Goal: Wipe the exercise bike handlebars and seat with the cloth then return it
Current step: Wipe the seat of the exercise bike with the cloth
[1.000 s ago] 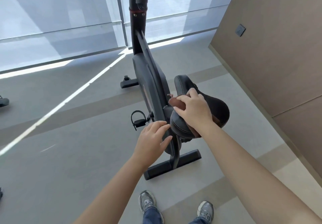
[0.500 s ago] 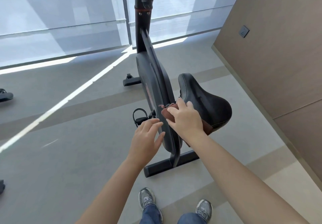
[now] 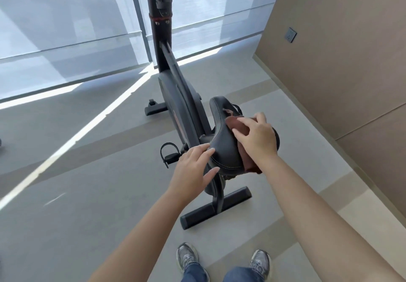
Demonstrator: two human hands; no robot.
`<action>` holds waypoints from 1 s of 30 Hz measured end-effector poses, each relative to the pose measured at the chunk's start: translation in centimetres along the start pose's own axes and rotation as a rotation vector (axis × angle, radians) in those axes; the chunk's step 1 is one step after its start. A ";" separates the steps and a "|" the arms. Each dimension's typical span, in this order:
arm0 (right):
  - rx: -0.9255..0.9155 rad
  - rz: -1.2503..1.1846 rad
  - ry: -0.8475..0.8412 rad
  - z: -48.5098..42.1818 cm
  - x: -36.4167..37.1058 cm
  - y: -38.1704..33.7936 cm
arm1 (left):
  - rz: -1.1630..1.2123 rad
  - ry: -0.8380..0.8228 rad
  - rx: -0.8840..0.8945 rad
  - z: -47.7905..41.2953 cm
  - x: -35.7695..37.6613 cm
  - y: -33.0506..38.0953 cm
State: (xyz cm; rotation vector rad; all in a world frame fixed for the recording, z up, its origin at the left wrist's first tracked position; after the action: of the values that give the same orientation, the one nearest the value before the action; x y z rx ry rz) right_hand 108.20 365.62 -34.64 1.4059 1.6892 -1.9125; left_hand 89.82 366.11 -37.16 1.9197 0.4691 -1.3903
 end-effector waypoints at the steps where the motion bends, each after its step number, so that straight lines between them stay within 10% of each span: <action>1: 0.052 -0.004 -0.009 -1.2 0.0 0.3 | -0.010 -0.031 0.017 -0.6 0.3 0.2; 30: -0.031 0.032 -0.030 1.6 -0.4 1.5 | 0.008 -0.255 0.088 -4.8 2.7 -0.5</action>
State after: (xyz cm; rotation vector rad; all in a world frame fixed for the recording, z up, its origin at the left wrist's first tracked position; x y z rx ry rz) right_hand 108.64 363.65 -35.48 1.3784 1.6653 -1.8725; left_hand 93.69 369.63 -39.06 1.7760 0.2816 -1.6475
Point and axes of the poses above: each hand's wrist, its own z-axis away from the middle knuckle, its own x-axis out of the palm, y = z × x, the point moved 5 cm from there along -z, towards the middle knuckle, and after that the axes turned 14 degrees about -z, right-handed, at the moved point
